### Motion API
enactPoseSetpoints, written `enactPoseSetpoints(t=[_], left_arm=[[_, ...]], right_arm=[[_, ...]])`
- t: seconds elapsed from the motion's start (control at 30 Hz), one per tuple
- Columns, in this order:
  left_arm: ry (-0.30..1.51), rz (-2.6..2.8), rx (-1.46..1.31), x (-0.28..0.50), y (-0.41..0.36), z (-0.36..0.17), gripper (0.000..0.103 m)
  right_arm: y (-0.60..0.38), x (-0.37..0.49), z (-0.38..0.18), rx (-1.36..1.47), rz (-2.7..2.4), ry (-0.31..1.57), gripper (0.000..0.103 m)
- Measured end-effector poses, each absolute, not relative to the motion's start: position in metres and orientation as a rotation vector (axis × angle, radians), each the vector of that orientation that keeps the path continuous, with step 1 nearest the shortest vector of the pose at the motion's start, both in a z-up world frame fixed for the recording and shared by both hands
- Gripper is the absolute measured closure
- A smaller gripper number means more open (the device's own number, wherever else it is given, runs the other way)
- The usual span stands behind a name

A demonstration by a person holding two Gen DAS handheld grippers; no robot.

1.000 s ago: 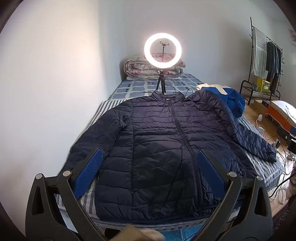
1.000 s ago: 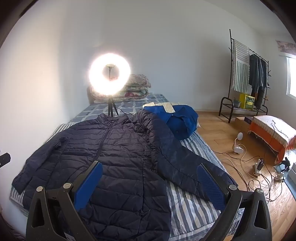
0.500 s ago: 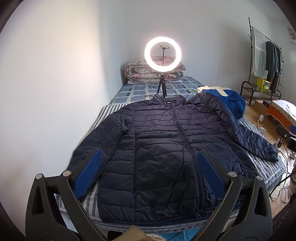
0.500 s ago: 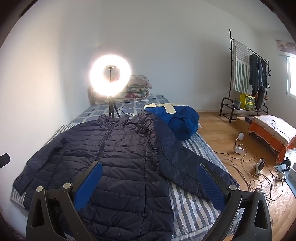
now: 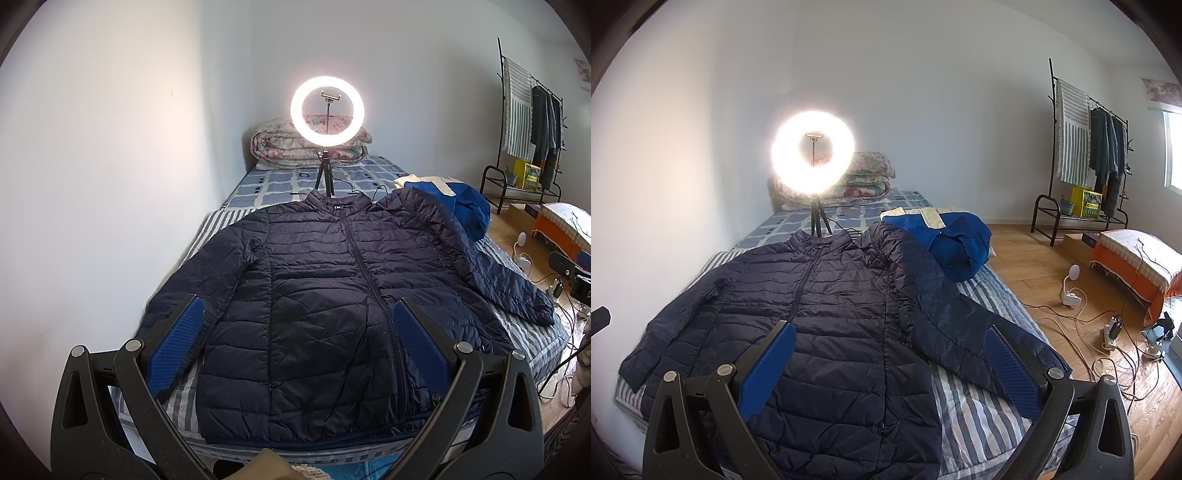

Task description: Fold large clothes

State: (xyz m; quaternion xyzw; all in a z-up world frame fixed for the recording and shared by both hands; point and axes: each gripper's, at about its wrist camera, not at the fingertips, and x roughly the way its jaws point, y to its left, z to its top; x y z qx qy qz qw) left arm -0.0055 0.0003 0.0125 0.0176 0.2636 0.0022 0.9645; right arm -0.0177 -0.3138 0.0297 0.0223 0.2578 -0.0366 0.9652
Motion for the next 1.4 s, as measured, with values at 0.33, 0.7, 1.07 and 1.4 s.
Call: enactPoseSetpoints(t=[0.33, 0.7, 1.07, 1.4], left_arm=[[0.531, 0.006, 0.035, -0.0063, 0.0002, 0.0147, 0.000], [0.529, 0.007, 0.031, -0.0057, 0.0038, 0.0192, 0.000], [0.529, 0.008, 0.031, -0.0053, 0.0046, 0.0213, 0.000], [0.525, 0.010, 0.029, -0.0052, 0.0066, 0.0212, 0.000]], right_arm=[[-0.3156, -0.0190, 0.0310, 0.049, -0.073, 0.517, 0.000], [-0.3137, -0.0185, 0.0308, 0.045, -0.069, 0.514, 0.000], [-0.3147, -0.0203, 0.0297, 0.047, -0.068, 0.513, 0.000], [-0.3140, -0.0204, 0.0296, 0.048, -0.068, 0.513, 0.000]])
